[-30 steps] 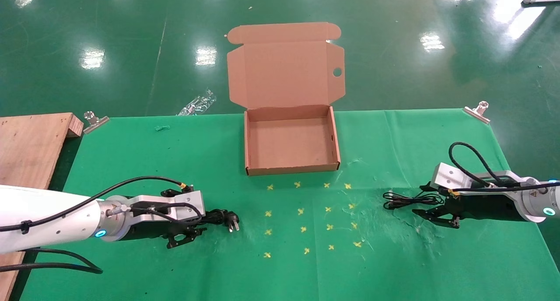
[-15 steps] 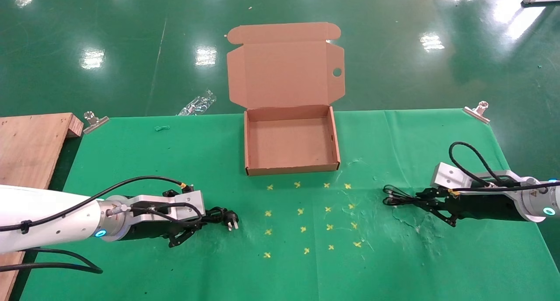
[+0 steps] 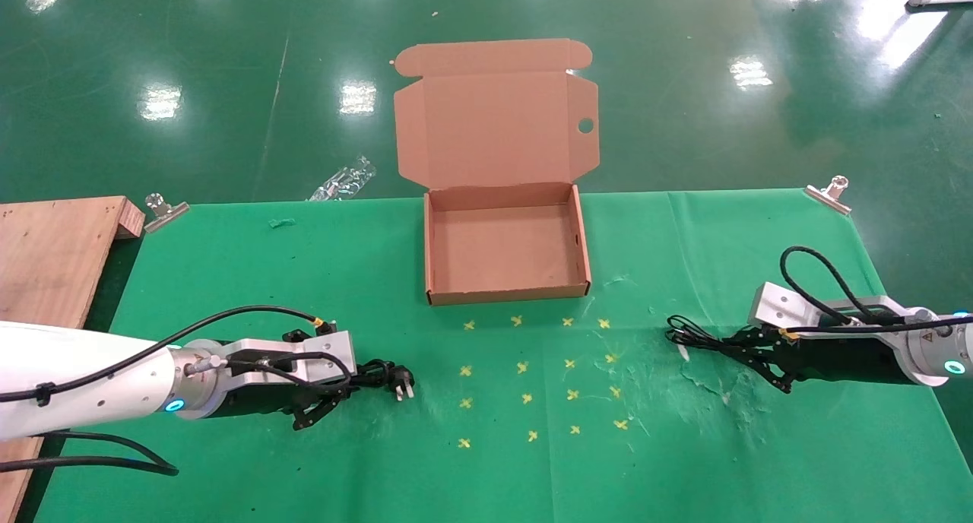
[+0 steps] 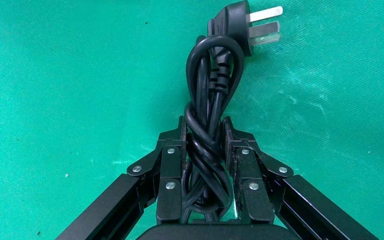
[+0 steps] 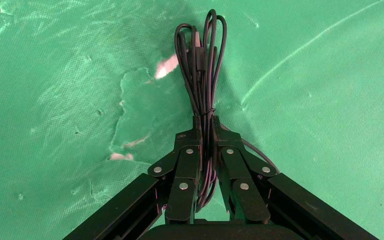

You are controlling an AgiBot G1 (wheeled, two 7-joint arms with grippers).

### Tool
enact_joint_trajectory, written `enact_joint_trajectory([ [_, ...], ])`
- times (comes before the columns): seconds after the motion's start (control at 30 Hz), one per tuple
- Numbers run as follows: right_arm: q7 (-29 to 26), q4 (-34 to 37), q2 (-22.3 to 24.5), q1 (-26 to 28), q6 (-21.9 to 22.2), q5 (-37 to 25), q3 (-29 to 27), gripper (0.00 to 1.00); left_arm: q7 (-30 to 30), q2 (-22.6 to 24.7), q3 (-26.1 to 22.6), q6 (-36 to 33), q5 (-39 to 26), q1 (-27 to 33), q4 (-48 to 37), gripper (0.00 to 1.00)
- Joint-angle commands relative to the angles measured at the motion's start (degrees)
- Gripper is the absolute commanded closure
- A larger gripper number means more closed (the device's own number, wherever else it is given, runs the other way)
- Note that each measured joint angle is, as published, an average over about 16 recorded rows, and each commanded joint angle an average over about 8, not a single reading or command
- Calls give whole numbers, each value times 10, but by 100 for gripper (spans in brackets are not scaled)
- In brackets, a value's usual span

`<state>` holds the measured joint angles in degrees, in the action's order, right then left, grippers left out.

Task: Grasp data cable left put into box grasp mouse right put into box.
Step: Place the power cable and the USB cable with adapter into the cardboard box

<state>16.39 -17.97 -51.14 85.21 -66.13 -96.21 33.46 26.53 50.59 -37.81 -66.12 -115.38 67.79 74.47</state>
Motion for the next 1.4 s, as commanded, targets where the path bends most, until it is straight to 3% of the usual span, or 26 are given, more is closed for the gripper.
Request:
enact_joint_trajectory([
  [0.03, 0, 0, 1, 1, -1, 0, 0, 100, 1, -1, 1, 0, 0, 2, 0, 100],
  [0.37, -5, -65, 39, 42, -30, 23, -19, 100, -32, -11, 34, -65, 108, 74, -11, 100],
  [0.57, -34, -119, 61, 60, -28, 25, -27, 100, -20, 56, 36, -52, 121, 119, -35, 100],
  [0.83, -101, -236, 113, 79, -42, 28, -39, 100, -56, 230, -22, 100, -6, 143, -147, 100],
  [1.03, -168, -342, 153, 77, -51, 32, -48, 100, -68, 279, -103, 233, -58, 153, -221, 100],
  [1.07, -178, -358, 157, 76, -50, 33, -50, 100, -65, 280, -120, 250, -57, 155, -227, 94],
  [1.3, -217, -432, 170, 70, -40, 43, -60, 100, -34, 279, -215, 319, -24, 174, -256, 7],
  [1.33, -219, -436, 169, 70, -38, 44, -61, 100, -31, 279, -225, 325, -17, 177, -258, 0],
  [1.4, -221, -442, 165, 71, -37, 48, -63, 100, -26, 279, -245, 334, -5, 184, -263, 0],
])
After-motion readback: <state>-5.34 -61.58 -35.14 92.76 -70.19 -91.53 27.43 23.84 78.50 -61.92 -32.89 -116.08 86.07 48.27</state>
